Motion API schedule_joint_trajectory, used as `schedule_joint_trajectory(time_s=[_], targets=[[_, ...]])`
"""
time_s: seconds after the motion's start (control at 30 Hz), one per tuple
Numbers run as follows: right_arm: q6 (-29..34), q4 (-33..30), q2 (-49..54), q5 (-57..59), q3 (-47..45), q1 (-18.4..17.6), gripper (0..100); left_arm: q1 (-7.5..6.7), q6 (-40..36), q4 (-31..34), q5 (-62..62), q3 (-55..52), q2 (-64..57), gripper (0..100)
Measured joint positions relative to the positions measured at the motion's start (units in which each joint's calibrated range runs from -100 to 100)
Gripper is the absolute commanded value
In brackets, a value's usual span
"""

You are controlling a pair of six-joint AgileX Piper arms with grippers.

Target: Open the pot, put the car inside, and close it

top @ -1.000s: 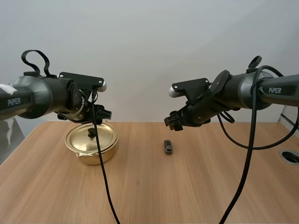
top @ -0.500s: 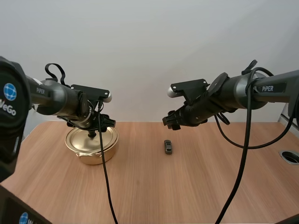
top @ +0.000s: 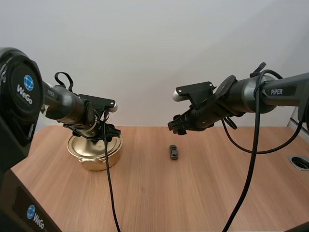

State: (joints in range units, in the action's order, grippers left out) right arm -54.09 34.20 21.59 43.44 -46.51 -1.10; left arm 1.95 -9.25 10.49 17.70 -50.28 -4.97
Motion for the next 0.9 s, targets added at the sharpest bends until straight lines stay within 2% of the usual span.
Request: schedule_joint_trajectory(time_s=[0.27, 0.3, 0.33, 0.43, 0.5, 0.53, 0.9], targets=[[0.0, 0.14, 0.0, 0.0, 0.0, 0.0, 100, 0.0, 0.0, 0.12, 2.48, 0.0, 0.0, 100], [0.0, 0.14, 0.0, 0.0, 0.0, 0.0, 100, 0.0, 0.0, 0.49, 2.67, 0.0, 0.0, 89], [0.0, 0.14, 0.0, 0.0, 0.0, 0.0, 100, 0.0, 0.0, 1.05, 2.67, 0.0, 0.0, 71], [0.0, 0.14, 0.0, 0.0, 0.0, 0.0, 100, 0.0, 0.06, 1.74, 2.34, 0.0, 0.0, 25], [0.0, 0.14, 0.0, 0.0, 0.0, 0.0, 100, 0.0, 0.06, 1.55, 1.9, 0.13, -0.12, 3], [0.0, 0.14, 0.0, 0.0, 0.0, 0.0, 100, 0.0, -0.07, 1.61, 1.73, 0.13, -0.12, 0], [0.37, 1.35, 0.0, 0.0, 0.0, 0.0, 100, 0.0, -1.45, 1.51, 2.29, 6.99, -5.25, 0]])
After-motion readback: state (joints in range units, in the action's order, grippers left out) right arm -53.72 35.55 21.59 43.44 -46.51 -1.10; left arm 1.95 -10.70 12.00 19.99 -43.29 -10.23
